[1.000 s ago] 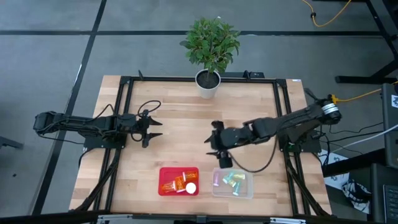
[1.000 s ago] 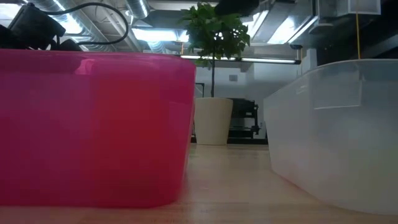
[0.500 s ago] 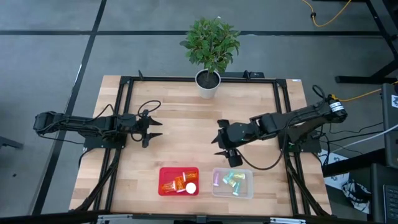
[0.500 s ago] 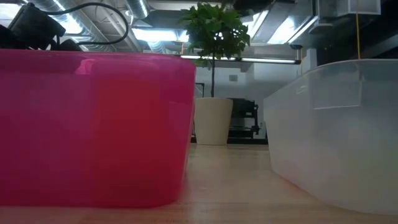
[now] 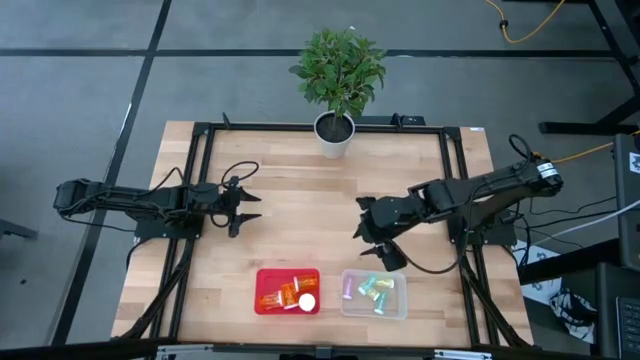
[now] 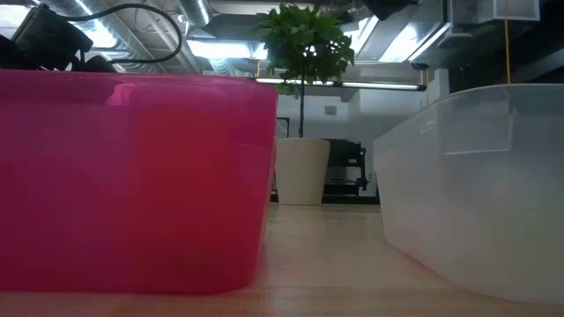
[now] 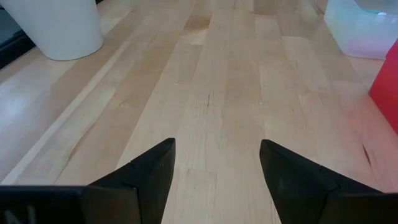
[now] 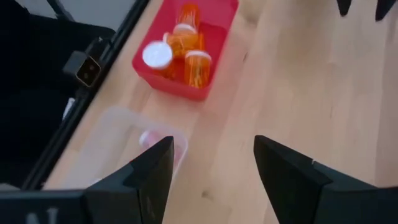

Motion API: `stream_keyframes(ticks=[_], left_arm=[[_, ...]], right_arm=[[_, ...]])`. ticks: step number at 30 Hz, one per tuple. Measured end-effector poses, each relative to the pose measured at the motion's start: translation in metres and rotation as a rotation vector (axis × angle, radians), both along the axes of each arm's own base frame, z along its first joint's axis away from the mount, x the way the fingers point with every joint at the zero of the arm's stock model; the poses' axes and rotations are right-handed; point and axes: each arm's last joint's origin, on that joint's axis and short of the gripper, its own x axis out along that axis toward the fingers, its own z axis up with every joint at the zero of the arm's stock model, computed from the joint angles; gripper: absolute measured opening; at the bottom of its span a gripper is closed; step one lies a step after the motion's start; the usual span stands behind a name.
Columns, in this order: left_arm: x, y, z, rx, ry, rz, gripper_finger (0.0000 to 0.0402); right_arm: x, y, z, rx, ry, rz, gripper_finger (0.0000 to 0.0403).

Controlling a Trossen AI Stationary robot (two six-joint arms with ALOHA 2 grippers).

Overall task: Pick and place medicine bottles into bin by pill shape (circle, oval)
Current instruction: Adjust the transparent bin

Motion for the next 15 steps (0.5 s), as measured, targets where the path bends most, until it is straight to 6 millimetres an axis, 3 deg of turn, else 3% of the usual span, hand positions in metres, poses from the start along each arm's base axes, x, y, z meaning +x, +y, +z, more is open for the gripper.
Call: stream_keyframes(ticks=[8, 15], left_arm=[[0.0, 0.0, 0.0, 0.0, 0.0, 0.001, 0.0228], [0.0, 0.0, 0.0, 0.0, 0.001, 0.001, 0.0228]], right_arm=[[-0.007, -0.002, -0.005, -0.019, 0.087, -0.007, 0.0225], [-0.024, -0.006, 0.003, 0.0, 0.018, -0.007, 0.0225]])
